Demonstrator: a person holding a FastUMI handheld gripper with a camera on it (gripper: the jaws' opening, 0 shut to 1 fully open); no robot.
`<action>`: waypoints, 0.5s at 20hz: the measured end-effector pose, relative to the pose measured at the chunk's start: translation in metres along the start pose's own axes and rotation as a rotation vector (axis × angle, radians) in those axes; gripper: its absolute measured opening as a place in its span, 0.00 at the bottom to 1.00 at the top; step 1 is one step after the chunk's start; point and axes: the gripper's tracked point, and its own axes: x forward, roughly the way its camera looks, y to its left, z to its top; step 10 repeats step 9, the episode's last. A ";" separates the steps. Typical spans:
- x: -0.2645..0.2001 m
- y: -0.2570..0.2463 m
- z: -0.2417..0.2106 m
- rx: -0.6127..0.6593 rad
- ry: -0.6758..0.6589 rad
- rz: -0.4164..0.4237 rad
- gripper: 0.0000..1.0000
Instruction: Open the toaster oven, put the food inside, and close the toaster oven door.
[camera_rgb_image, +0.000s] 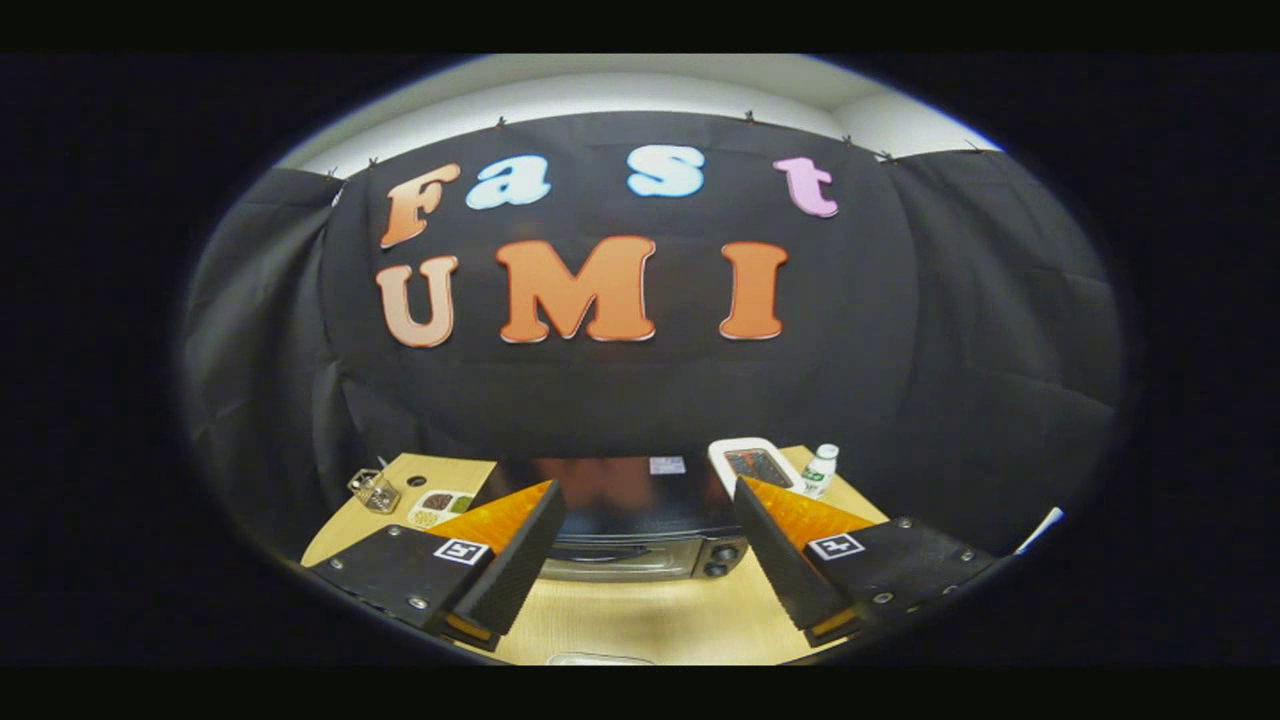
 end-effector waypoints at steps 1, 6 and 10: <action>-0.008 -0.009 0.008 0.002 -0.020 -0.014 1.00; -0.046 -0.053 0.034 0.013 -0.097 -0.084 0.99; -0.056 -0.078 0.035 0.034 -0.120 -0.120 0.99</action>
